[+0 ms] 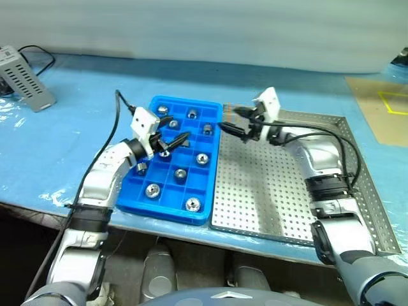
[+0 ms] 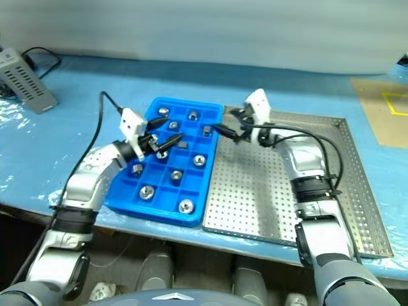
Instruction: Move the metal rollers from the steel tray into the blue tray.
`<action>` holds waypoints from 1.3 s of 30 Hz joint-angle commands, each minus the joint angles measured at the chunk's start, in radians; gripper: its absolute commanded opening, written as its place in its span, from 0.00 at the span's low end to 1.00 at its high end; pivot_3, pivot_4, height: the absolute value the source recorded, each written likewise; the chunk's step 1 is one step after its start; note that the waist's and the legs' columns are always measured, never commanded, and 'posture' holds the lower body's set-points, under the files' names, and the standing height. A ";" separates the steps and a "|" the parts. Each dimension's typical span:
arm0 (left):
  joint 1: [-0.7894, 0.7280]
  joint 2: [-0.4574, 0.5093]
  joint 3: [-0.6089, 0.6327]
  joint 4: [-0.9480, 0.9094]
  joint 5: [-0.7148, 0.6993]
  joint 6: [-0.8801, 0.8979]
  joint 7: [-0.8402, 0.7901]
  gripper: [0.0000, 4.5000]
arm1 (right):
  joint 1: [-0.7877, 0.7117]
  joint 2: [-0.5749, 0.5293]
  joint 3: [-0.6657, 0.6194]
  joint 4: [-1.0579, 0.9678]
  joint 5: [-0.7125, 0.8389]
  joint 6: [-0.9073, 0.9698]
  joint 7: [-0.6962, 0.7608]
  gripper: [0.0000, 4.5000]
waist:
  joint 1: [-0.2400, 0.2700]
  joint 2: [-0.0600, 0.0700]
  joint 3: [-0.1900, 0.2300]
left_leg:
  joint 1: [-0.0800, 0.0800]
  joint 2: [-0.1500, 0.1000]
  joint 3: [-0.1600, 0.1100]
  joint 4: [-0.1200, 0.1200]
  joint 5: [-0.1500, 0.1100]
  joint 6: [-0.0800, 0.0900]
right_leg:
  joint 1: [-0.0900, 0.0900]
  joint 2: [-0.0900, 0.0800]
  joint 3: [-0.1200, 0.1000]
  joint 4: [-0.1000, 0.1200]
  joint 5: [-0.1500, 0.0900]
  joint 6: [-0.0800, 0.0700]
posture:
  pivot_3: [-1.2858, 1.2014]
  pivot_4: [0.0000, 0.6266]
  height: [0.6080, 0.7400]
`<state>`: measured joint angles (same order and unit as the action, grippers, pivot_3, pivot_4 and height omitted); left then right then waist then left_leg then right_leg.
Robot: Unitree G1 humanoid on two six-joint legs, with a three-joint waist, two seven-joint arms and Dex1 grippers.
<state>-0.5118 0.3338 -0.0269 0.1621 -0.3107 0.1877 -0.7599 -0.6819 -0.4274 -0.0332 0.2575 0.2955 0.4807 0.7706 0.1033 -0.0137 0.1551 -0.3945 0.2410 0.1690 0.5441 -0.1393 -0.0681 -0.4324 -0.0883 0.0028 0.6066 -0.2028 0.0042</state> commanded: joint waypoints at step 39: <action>-0.117 -0.097 -0.009 0.197 0.063 -0.161 -0.043 1.00 | 0.073 -0.045 -0.024 0.020 -0.134 -0.228 -0.172 1.00 | -0.061 0.000 0.000 | 0.007 0.000 0.006 0.002 -0.006 0.010 | 0.004 -0.001 0.006 -0.002 -0.002 -0.003 | 0.47 0.24 1.00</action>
<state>-0.6147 0.2332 -0.0358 0.3735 -0.2486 0.0473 -0.7994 -0.5863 -0.4702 -0.0525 0.2897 0.1606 0.2791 0.5959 0.0420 -0.0134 0.1554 -0.3875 0.2407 0.1752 0.5459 -0.1449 -0.0582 -0.4286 -0.0888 0.0085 0.6043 -0.2046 0.0014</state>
